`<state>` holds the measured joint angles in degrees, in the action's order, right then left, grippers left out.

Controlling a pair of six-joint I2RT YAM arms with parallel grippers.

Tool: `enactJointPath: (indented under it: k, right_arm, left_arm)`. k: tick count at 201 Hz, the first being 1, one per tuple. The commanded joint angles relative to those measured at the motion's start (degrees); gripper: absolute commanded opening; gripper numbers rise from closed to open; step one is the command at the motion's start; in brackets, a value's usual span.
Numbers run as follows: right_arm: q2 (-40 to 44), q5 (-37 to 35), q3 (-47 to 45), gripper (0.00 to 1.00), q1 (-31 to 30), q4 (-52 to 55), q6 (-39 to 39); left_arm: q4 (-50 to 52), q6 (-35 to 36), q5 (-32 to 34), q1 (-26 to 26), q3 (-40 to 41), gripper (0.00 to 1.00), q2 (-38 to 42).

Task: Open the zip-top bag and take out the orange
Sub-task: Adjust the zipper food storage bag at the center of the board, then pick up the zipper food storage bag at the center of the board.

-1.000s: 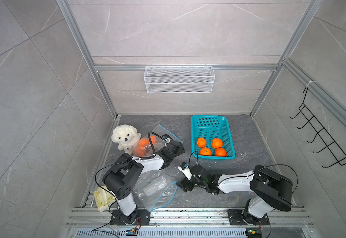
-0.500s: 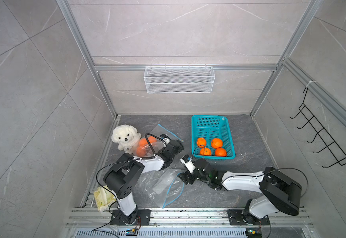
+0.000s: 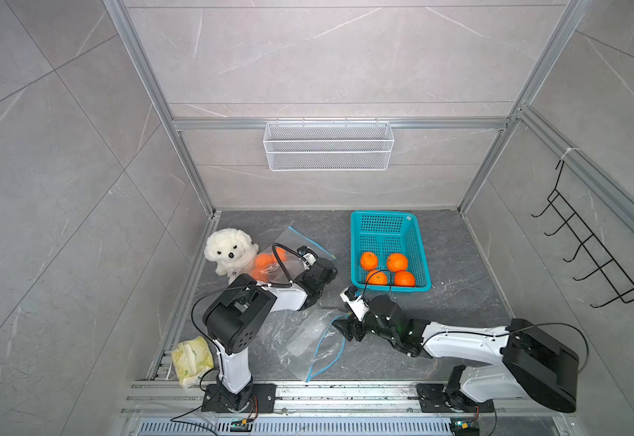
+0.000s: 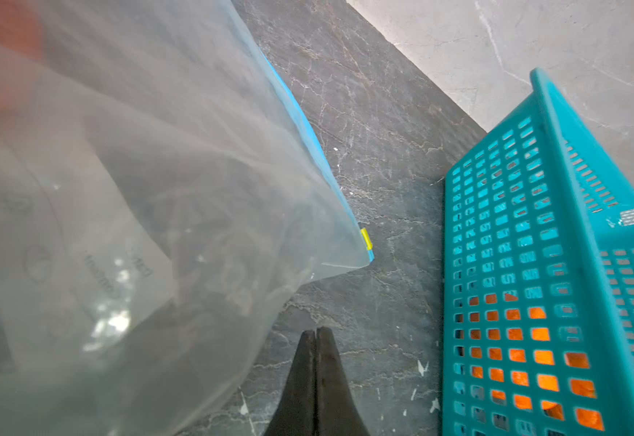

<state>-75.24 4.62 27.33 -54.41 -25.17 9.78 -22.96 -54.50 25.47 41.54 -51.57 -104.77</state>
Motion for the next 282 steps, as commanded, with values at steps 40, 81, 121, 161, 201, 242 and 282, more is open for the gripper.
enactJointPath:
  k: [40, 81, 121, 161, 201, 242, 282]
  right_arm:
    - [11.2, -2.36, -0.77, 0.8, 0.21, 5.23, -3.17]
    - [3.61, -1.13, -0.11, 0.78, 0.27, 4.04, -3.19]
    - [3.5, -2.05, -0.85, 0.81, 0.3, 6.51, -3.86]
    - [9.09, -0.61, -5.07, 0.95, 0.41, 8.71, -0.95]
    - [14.23, -1.7, -9.07, 0.99, 0.55, 7.6, 2.53]
    - [12.69, 1.43, -8.59, 0.99, 1.3, 5.91, 2.68]
    - [19.09, 1.72, -9.45, 0.99, 1.68, 7.59, 3.53]
  left_arm:
    - [5.55, 4.85, 3.54, 2.19, -3.3, 0.0, 7.41]
    - [7.22, 4.78, 4.58, 2.18, -2.02, 0.0, 8.26]
    - [13.85, 11.22, 3.2, 3.3, -4.79, 0.14, 10.37]
    - [17.89, 20.57, -4.62, 4.16, -5.02, 0.38, 14.58]
    - [35.07, 37.78, 0.74, 4.17, -17.31, 0.81, 10.59]
    - [45.01, 48.33, 11.33, 3.68, -28.89, 0.92, -1.2]
    - [48.56, 51.95, 8.29, 1.27, -32.91, 0.94, -6.43]
